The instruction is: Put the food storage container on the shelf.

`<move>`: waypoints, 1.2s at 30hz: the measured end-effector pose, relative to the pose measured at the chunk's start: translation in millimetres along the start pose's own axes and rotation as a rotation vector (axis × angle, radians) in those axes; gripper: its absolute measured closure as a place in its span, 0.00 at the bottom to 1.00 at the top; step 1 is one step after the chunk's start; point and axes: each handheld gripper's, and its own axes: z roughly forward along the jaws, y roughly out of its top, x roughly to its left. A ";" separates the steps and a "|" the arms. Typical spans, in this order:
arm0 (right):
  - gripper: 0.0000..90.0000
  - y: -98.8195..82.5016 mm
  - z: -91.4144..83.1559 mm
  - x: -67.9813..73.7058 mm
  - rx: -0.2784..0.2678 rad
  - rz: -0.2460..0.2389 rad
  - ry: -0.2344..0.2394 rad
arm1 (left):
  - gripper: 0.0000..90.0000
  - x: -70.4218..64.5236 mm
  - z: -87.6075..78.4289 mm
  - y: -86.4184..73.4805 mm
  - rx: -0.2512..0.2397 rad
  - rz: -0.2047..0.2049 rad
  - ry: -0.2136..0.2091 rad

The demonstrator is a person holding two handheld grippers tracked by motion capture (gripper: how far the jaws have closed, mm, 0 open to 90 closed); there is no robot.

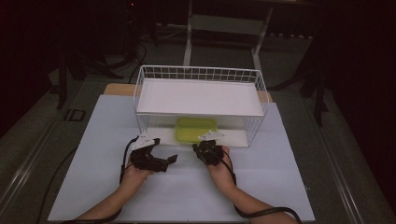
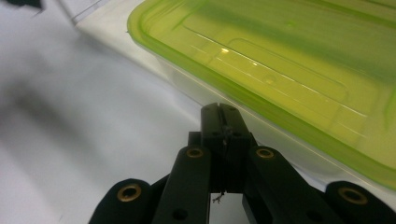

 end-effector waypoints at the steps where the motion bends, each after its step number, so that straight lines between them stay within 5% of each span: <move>1: 1.00 1.2 1.8 -1.8 -0.001 0.007 -0.003 | 0.00 0.2 0.4 -0.2 0.005 0.002 0.003; 17: 1.00 17.1 23.8 -26.7 -0.020 0.052 -0.071 | 0.00 -0.6 0.4 -2.4 0.008 0.000 0.002; 36: 1.00 23.5 30.9 -29.2 -0.021 0.062 -0.089 | 0.00 1.1 -1.5 -4.0 -0.004 0.009 0.017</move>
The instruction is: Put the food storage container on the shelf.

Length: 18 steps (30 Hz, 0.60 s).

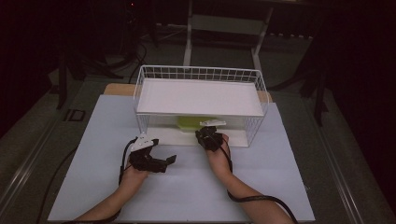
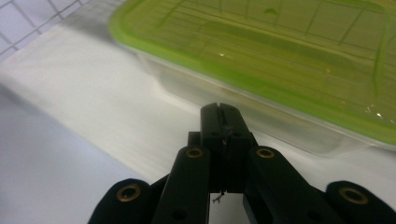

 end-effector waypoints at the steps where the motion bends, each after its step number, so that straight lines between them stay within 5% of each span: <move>1: 0.99 -0.2 -1.1 1.0 -0.007 -0.015 0.003 | 0.00 -0.4 0.0 0.1 -0.002 0.013 0.000; 11: 0.92 -1.7 -23.1 8.9 -0.048 -0.006 0.039 | 0.00 -2.7 0.3 1.4 -0.013 0.039 -0.006; 18: 0.69 -5.6 -40.8 11.5 -0.082 -0.022 0.039 | 0.00 -5.3 -0.2 3.1 -0.021 0.043 -0.028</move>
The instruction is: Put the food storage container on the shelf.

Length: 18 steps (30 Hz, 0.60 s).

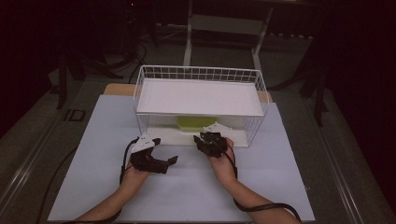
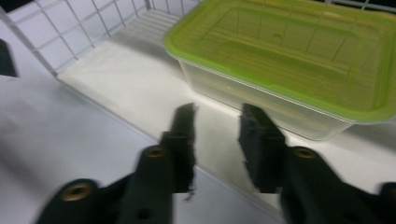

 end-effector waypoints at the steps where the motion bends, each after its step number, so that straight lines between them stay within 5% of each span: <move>1: 0.65 -0.8 -2.5 0.1 -0.007 -0.004 0.005 | 0.00 0.0 0.0 0.0 0.000 0.000 0.000; 7: 0.50 -6.5 -14.6 -0.7 -0.032 -0.005 0.014 | 0.00 -6.6 0.6 5.9 -0.006 0.018 -0.029; 13: 0.30 -9.5 -32.3 -5.1 -0.057 0.045 0.041 | 0.00 -15.2 1.5 10.8 -0.019 0.041 -0.092; 18: 0.20 -11.8 -43.0 -6.7 -0.042 0.056 0.120 | 0.00 -19.9 0.2 15.8 -0.016 0.040 -0.116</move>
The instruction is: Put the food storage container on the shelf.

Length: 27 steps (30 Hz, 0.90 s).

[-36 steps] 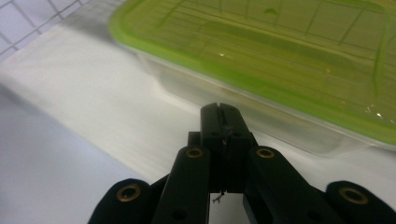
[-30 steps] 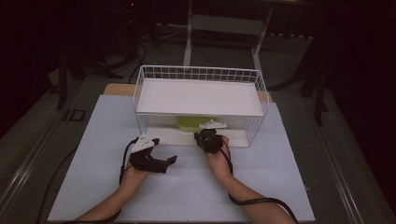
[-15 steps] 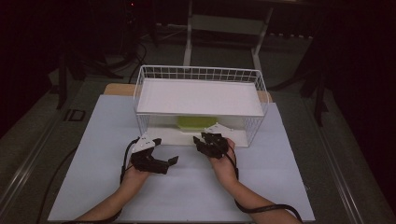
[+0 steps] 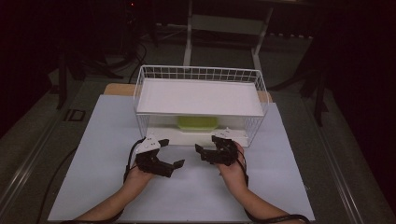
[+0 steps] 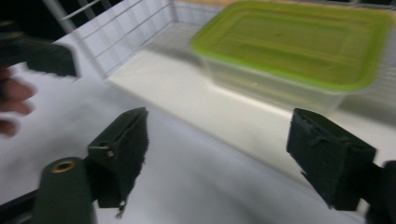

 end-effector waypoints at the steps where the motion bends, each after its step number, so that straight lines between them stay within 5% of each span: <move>1: 0.20 -0.9 -2.7 0.6 -0.004 0.000 0.008 | 0.00 -1.3 -1.2 1.2 -0.002 -0.001 -0.008; 11: 0.18 -8.0 -24.5 5.9 -0.001 -0.047 0.050 | 0.00 -11.8 -17.4 6.6 -0.016 0.001 -0.049; 27: 0.19 -30.9 -58.1 -1.4 -0.018 -0.082 0.097 | 0.00 -5.7 -50.6 -15.9 0.012 -0.033 -0.019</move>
